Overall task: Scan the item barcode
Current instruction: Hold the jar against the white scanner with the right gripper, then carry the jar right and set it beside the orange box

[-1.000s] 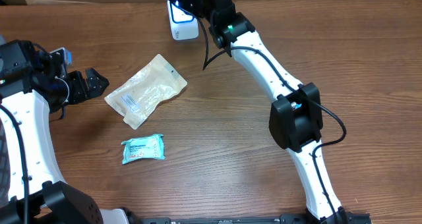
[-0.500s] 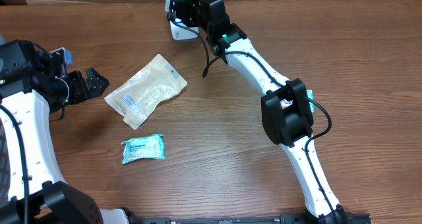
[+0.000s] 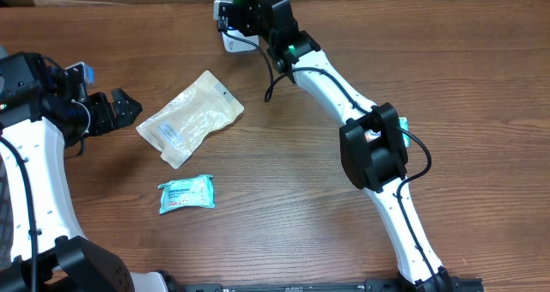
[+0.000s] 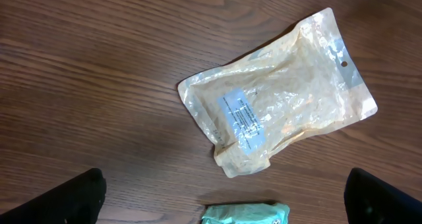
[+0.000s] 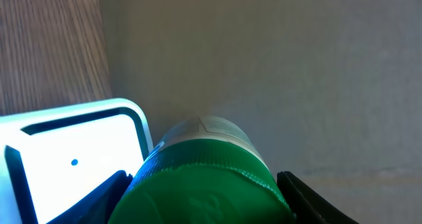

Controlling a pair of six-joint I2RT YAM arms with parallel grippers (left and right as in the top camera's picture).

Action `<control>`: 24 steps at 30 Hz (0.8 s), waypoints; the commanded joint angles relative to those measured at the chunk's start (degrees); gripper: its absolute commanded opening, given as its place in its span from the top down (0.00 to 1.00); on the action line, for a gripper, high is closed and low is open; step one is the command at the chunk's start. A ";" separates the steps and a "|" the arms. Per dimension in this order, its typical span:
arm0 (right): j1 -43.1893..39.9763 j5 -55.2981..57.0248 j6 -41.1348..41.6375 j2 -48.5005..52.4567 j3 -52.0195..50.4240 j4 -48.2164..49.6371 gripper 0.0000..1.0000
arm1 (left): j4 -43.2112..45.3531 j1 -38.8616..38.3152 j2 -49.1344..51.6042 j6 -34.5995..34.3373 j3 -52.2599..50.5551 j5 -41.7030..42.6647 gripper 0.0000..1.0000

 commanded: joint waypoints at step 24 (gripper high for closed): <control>0.07 -24.04 39.08 -23.63 0.76 -64.76 0.46 | 0.22 -0.37 -0.46 -0.55 0.02 0.24 0.00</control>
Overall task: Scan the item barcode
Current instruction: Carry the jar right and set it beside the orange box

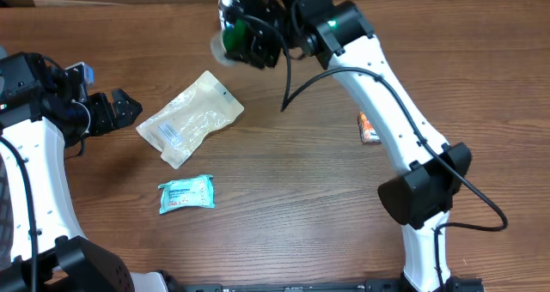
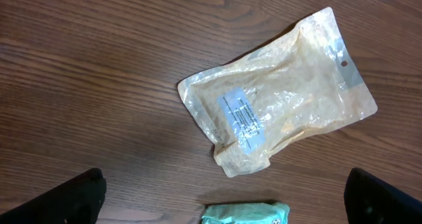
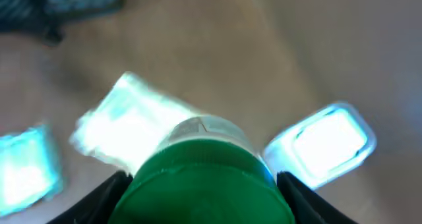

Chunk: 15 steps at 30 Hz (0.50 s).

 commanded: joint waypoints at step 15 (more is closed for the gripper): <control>-11.80 18.45 10.64 9.22 -0.31 -25.38 0.49 | 0.26 -0.39 -0.48 -0.55 0.11 0.24 0.00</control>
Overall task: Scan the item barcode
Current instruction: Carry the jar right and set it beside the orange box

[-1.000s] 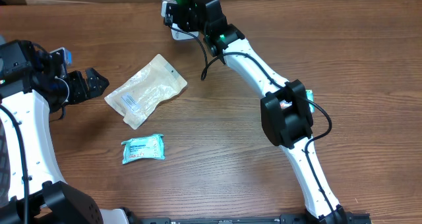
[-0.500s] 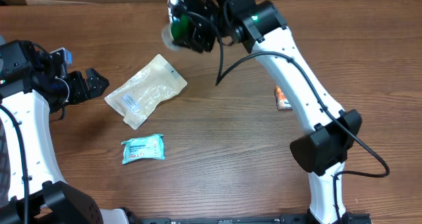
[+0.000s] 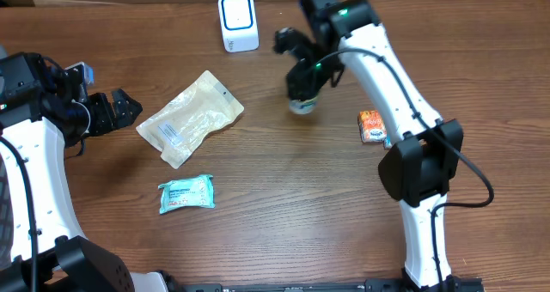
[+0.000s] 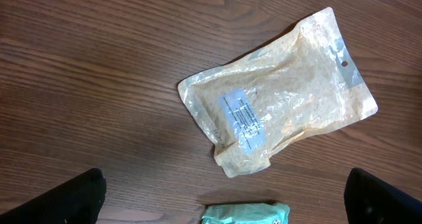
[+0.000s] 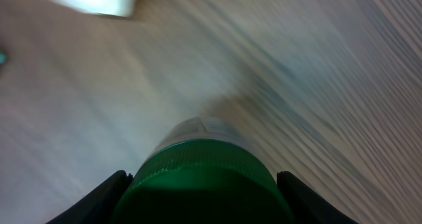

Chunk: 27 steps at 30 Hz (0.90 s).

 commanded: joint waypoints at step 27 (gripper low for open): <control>-15.80 20.48 16.26 8.61 0.28 2.93 0.28 | 0.20 -0.39 -0.46 -0.55 0.11 0.24 0.00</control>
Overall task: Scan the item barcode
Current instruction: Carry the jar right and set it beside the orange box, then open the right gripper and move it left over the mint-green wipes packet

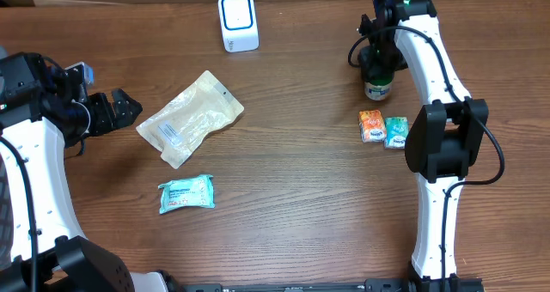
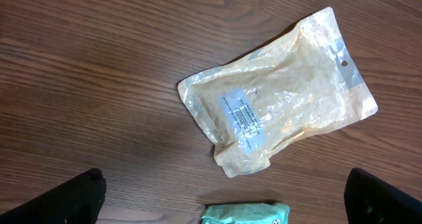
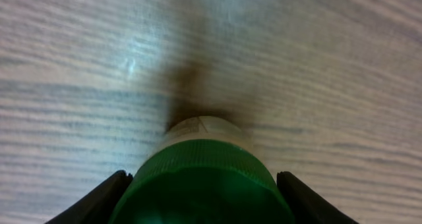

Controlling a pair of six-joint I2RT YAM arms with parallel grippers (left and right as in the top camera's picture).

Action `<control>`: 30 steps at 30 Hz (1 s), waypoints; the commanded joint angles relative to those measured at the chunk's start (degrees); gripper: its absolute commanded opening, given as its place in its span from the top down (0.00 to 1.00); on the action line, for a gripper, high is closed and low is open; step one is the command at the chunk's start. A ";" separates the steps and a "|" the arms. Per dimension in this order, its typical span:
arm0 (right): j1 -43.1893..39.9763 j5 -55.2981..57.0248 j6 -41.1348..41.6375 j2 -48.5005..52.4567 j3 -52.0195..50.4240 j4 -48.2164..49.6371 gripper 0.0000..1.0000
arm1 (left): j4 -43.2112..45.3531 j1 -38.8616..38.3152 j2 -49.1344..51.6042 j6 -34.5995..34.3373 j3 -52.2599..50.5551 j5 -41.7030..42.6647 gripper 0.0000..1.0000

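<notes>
A bottle with a green cap [image 1: 376, 88] stands upright at the back right, with my right gripper [image 1: 378, 64] shut on its cap. The right wrist view shows the green cap [image 3: 204, 178] filling the space between the black fingers [image 3: 99, 201]. The bottle's base is at or just above the wood; I cannot tell which. The white barcode scanner [image 1: 238, 21] stands at the back middle, well left of the bottle. My left gripper [image 1: 120, 110] is open at the left edge, holding nothing, its black fingers [image 2: 66, 197] wide apart.
A yellowish plastic pouch [image 1: 190, 118] with a label lies left of centre, also seen as the pouch [image 2: 277, 118]. A teal wipes pack [image 1: 186, 193] lies nearer the front. An orange packet [image 1: 370, 125] and a teal packet [image 1: 396, 131] lie just in front of the bottle.
My right gripper, still shut on the green-capped bottle, has moved from the middle of the table to the back right, behind the two small packets. The left arm has not moved.
The bottle was first held close to the white scanner at the back. Then it was tilted just right of the scanner. Then it was upright over the table's middle, and now it is at the back right. The left gripper stayed open throughout.
</notes>
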 commanded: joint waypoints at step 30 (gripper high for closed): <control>4.46 -50.14 8.02 -6.49 7.45 -5.29 0.20 | 0.20 -0.37 -0.46 -0.55 0.11 0.24 0.01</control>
